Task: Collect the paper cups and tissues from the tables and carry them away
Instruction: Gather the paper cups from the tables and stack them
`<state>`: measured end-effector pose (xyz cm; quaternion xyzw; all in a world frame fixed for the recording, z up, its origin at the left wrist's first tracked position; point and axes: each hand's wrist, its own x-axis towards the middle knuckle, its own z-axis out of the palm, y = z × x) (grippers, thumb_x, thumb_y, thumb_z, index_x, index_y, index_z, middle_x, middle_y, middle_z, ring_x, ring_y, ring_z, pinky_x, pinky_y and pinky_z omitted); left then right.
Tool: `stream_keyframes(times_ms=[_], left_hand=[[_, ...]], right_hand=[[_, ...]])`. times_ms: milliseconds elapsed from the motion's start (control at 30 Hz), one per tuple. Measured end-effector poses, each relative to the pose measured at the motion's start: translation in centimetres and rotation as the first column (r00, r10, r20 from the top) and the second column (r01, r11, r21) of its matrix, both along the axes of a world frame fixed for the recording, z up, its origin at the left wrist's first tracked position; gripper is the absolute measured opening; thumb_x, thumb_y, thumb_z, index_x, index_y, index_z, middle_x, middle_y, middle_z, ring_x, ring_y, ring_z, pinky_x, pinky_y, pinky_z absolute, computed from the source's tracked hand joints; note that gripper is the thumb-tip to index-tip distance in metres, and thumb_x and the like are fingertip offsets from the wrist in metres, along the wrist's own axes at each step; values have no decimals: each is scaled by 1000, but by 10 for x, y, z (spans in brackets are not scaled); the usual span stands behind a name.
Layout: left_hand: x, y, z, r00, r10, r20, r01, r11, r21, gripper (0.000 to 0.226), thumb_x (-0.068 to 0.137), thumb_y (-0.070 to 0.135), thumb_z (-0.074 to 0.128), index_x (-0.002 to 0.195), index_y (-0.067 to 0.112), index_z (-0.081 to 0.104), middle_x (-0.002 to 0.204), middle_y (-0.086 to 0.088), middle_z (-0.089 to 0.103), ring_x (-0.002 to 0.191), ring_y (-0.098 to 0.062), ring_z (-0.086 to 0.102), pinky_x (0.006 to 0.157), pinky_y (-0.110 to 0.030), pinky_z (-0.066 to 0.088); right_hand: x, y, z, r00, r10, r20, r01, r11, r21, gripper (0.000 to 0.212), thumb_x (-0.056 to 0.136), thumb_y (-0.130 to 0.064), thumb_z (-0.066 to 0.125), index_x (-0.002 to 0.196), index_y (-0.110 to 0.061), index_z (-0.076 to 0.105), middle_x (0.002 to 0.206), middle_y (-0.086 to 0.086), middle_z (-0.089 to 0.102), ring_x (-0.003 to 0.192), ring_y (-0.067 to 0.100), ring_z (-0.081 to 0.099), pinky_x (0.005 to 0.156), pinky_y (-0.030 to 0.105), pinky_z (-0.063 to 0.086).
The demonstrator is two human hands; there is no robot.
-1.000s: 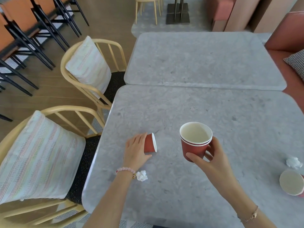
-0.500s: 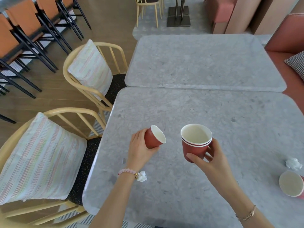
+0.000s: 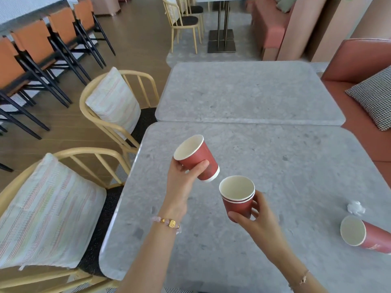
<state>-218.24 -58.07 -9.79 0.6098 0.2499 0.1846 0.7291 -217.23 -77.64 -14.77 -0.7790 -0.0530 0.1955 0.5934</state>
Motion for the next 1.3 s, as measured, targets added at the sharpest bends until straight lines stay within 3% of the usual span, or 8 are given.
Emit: stream_keyframes(times_ms=[100,267,467,900,1033,1100,1200,1300], left_hand=[[0,-8,18,998,-33,56,34,999,-19,65,63,23,79,122,15,53,113,-4,67,103,-14,64,85,-24,50],[-7,-28,25,989,-144,30,141,987,83,57,63,18,83,113,24,56,111,5,67,100,-2,63,76,-16,51],[-18,-42,18,962,-248,-117,268,939,215,64,49,45,81,106,37,54,109,23,62,108,0,57,102,-37,43],[-32,-49,12,906,-383,-181,421,862,283,73,63,37,79,127,38,45,125,30,49,116,21,38,102,-24,34],[-32,-42,14,940,-310,-143,341,858,384,58,75,29,76,126,31,49,127,22,52,121,9,42,102,-25,37],[-32,-39,14,969,-207,-133,246,784,570,46,83,21,70,126,23,51,127,12,55,121,-3,46,103,-26,36],[-33,-36,12,987,-86,-134,159,457,875,40,86,20,64,124,10,55,123,-4,60,116,-23,54,99,-35,40],[-34,-37,13,992,-25,-124,126,176,976,43,85,34,52,116,7,61,112,-7,66,106,-30,60,90,-44,48]], right_hand=[[-6,4,2,999,31,28,-31,999,-25,63,68,-19,82,112,-45,46,112,-18,60,103,-2,57,76,15,44],[-8,7,9,996,55,74,-55,998,-10,62,69,-20,81,116,-42,46,113,-18,60,99,-8,57,74,8,46],[-6,3,18,993,46,112,-51,998,35,62,72,-16,79,122,-35,47,113,-16,61,95,-12,56,73,5,45],[-1,-7,25,991,-19,132,7,996,90,59,69,-23,82,118,-35,50,111,-15,64,100,-2,60,83,20,50],[5,-12,29,986,-42,162,28,996,88,60,69,-18,81,119,-31,51,111,-14,63,102,2,59,83,20,46],[9,-14,31,983,-55,177,40,995,86,62,68,-17,81,120,-30,50,111,-15,62,103,1,58,82,18,44],[13,-19,34,979,-74,189,57,994,95,63,68,-17,81,122,-27,50,112,-12,62,103,1,59,80,15,44],[14,-22,38,977,-77,197,55,992,117,60,68,-16,81,117,-33,50,110,-14,62,98,-6,59,74,9,46]])
